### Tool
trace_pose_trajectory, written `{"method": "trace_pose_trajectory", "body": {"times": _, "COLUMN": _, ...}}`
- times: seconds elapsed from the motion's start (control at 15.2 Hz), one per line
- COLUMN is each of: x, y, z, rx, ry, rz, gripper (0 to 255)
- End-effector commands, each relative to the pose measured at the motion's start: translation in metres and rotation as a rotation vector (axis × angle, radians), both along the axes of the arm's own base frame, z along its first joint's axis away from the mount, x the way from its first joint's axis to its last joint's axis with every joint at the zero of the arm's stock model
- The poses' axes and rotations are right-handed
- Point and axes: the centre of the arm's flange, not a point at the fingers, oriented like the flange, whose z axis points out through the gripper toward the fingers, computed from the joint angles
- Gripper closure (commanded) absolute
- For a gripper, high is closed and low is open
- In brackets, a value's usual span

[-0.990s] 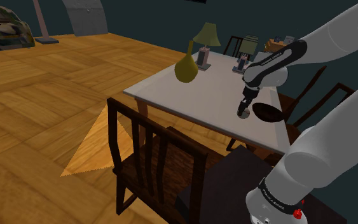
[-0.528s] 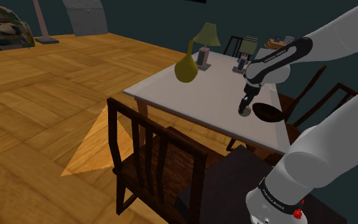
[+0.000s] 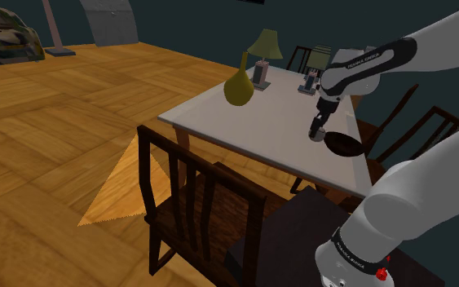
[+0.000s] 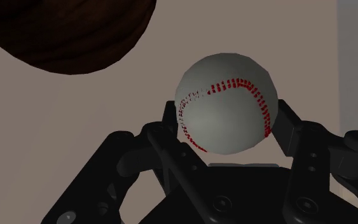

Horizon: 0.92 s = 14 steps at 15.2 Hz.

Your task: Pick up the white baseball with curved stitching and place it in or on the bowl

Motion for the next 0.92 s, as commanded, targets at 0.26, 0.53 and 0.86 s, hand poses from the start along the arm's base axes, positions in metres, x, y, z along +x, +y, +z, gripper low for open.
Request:
{"method": "trace_pose_trajectory", "body": {"times": 0.26, "x": 0.000, "y": 0.000, "z": 0.031, "rx": 0.000, "ry": 0.000, "rz": 0.000, "gripper": 255}}
{"method": "trace_pose_trajectory", "body": {"times": 0.53, "x": 0.000, "y": 0.000, "z": 0.052, "rx": 0.000, "ry": 0.000, "rz": 0.000, "gripper": 255}}
{"method": "trace_pose_trajectory", "body": {"times": 0.86, "x": -0.020, "y": -0.034, "z": 0.063, "rx": 0.000, "ry": 0.000, "rz": 0.000, "gripper": 255}}
